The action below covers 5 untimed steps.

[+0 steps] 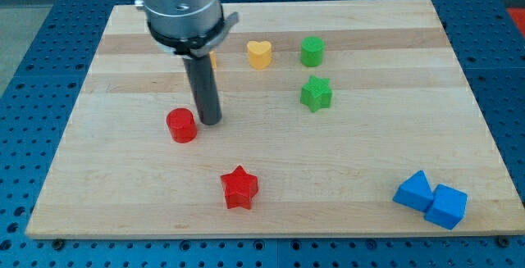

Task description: Slide the red star below the red circle

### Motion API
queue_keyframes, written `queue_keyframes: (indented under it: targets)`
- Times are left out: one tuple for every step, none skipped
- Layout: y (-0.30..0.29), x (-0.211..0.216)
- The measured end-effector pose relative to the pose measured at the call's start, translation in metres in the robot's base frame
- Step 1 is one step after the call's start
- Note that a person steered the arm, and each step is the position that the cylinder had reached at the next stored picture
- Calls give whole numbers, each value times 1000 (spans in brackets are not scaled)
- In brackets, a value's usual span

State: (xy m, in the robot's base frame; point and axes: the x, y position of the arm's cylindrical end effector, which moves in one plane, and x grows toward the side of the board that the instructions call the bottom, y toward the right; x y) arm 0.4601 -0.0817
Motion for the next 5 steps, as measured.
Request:
queue_keyframes:
  targets:
    - [13, 0]
    - [3, 12]
    - [-22, 29]
    - [-40, 58]
    - [-55, 76]
